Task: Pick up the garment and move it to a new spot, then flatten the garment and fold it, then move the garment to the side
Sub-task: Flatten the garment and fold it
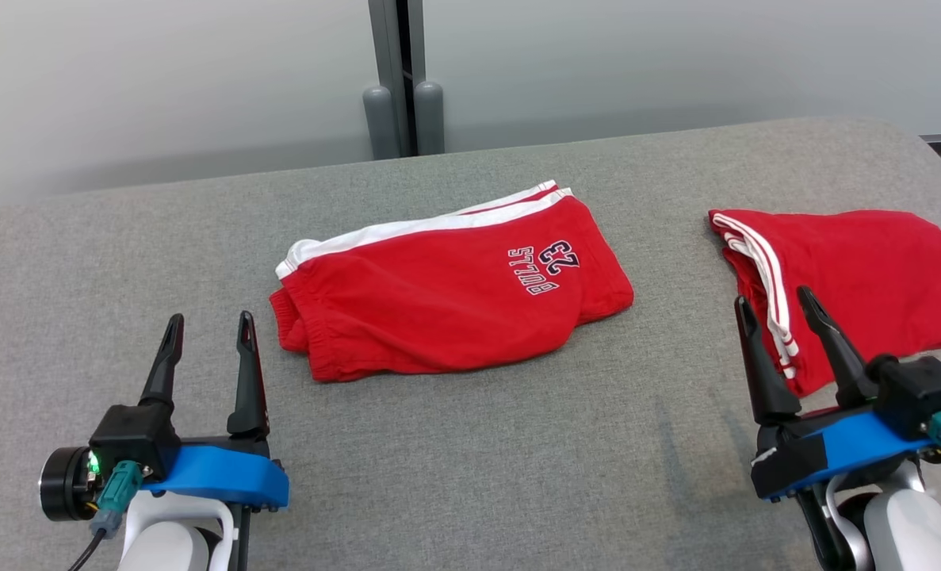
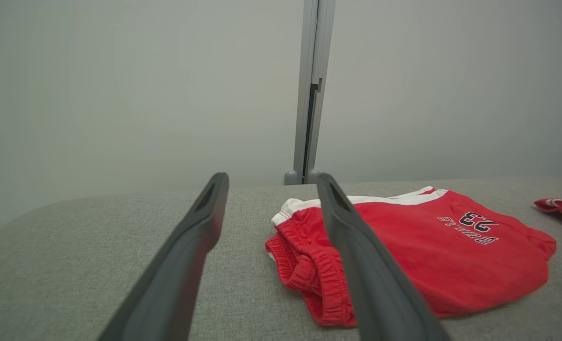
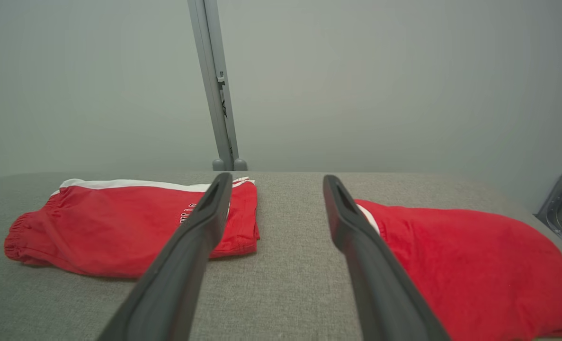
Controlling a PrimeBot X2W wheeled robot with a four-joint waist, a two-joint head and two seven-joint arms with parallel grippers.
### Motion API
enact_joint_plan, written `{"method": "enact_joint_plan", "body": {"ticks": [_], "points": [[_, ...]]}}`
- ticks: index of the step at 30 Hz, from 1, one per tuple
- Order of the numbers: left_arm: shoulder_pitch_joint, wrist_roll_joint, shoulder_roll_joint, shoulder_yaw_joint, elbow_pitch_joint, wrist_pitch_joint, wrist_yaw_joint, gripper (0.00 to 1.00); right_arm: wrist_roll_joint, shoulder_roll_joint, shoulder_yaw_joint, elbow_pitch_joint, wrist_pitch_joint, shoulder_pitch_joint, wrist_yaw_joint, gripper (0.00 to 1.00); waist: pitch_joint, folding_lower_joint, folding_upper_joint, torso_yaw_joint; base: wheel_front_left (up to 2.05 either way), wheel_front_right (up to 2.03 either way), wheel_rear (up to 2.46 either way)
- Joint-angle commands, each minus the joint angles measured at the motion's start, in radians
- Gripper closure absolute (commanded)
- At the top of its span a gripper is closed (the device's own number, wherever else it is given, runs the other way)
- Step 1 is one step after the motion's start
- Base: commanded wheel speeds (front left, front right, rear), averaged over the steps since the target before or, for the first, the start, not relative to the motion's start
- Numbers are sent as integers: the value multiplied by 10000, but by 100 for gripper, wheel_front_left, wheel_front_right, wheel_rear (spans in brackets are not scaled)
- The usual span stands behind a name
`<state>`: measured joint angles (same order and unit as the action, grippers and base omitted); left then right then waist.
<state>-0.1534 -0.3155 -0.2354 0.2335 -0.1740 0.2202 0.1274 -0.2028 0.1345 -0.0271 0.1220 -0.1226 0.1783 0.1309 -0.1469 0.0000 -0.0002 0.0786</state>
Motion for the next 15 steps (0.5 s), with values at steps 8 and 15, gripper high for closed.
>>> {"method": "enact_joint_plan", "body": {"ticks": [8,15], "points": [[245,-46,-98,45,285,-218,196,0,94,-162,238,-814,531,-548,-3,0,82,0,2,21,0,0,0],[236,-62,-148,87,386,-256,255,0,20,-202,291,-998,635,-647,-3,0,9,0,2,-1,0,0,0]]}}
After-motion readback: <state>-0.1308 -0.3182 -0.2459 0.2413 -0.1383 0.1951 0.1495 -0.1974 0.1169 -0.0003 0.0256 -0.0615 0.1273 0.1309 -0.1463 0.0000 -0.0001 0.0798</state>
